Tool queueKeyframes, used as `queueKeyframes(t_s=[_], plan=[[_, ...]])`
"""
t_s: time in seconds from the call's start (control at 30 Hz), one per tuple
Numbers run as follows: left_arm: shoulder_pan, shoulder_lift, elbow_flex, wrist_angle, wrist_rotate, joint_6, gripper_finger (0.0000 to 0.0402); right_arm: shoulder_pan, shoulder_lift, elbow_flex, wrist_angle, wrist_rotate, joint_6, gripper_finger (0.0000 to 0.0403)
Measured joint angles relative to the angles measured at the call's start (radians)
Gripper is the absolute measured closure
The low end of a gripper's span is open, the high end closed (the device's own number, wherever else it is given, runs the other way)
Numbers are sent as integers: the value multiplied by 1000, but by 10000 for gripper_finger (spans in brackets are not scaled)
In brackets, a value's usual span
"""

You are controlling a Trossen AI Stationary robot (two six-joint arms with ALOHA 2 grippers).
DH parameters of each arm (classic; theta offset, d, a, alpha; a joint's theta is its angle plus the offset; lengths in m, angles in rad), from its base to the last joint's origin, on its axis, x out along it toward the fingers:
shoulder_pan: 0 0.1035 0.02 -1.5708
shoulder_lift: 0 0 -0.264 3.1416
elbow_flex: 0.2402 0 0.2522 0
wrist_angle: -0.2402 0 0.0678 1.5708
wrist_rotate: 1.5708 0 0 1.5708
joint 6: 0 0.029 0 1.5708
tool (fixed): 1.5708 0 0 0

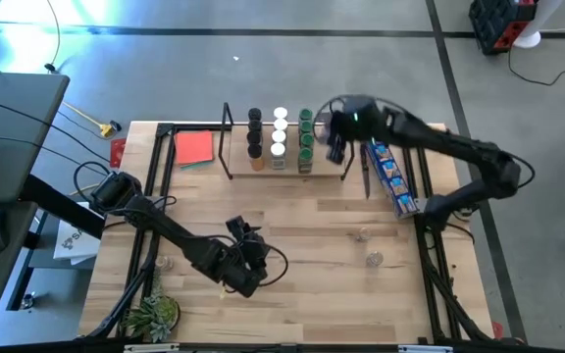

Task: Shelf spices
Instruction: Put the brown seasoning bottle on the shelf

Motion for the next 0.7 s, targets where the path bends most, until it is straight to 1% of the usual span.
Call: queueKeyframes(t_s=[0.07,0.17,0.2,0.3,0.37,0.5,0.7], plan=[[-4,0,0,-1,-1,-1,103,-91,54,35,-4,-75,-42,246],[-4,0,0,-3,0,-1,103,-194,155,80,-7,-181,-65,246],[-4,0,0,-3,0,-1,103,-221,187,91,-8,-202,-73,246],[-4,0,0,-3,0,-1,103,-275,263,118,-9,-213,-80,246],[-4,0,0,-3,0,-1,103,-300,304,124,-8,-218,-83,246],[-4,0,0,-3,0,-1,103,-322,370,124,-4,-274,-94,246],[-4,0,0,-3,1,-1,103,-321,428,127,24,-280,-110,246]])
